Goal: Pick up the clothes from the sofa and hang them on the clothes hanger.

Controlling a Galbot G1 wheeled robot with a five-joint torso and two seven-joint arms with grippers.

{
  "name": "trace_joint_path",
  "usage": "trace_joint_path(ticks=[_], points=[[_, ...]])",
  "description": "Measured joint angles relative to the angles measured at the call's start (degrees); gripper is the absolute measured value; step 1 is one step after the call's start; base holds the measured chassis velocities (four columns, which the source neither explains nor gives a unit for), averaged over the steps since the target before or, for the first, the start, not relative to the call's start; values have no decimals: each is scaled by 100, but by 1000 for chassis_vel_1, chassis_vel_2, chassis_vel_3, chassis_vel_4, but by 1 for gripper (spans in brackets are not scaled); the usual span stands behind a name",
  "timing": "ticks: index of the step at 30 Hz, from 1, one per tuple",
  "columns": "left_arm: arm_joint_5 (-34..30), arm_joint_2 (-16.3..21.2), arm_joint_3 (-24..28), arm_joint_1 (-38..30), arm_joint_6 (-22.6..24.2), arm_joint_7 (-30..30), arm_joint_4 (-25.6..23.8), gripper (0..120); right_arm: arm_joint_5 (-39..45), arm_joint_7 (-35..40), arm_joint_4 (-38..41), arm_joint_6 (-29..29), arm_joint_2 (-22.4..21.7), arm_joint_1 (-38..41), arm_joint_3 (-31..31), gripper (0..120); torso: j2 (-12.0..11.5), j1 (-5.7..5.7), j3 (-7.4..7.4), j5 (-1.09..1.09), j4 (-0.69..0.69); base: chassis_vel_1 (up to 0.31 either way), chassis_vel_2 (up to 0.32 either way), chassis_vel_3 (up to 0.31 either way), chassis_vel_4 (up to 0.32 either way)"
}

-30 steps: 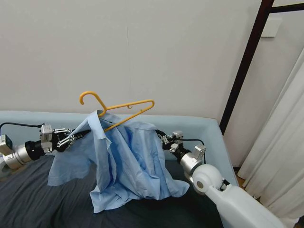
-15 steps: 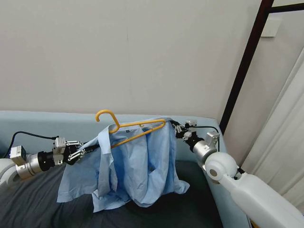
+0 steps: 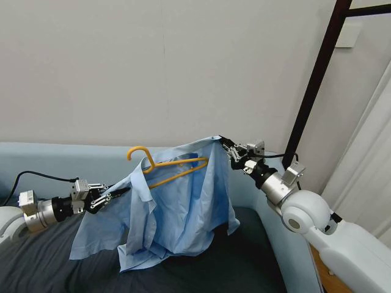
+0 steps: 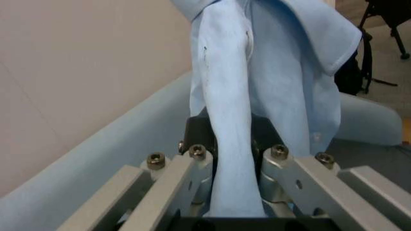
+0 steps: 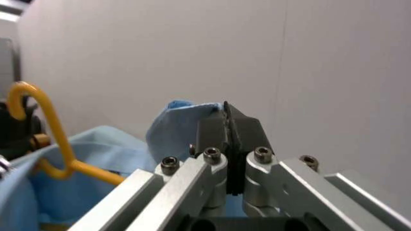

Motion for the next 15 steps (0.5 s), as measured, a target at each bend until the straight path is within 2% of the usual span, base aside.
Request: trace_joint_path(ticks=[8,15], points=[[282,-111,103,141,48,0,-133,7,507,-41,122,290,242,265,-276,0,0,0,0,-1,2,0,0,0,0],[346,-364,212,48,61,-258,-1,7,725,-274,25,499,504,359,-603,0,0,0,0,-2,1,0,0,0,0]])
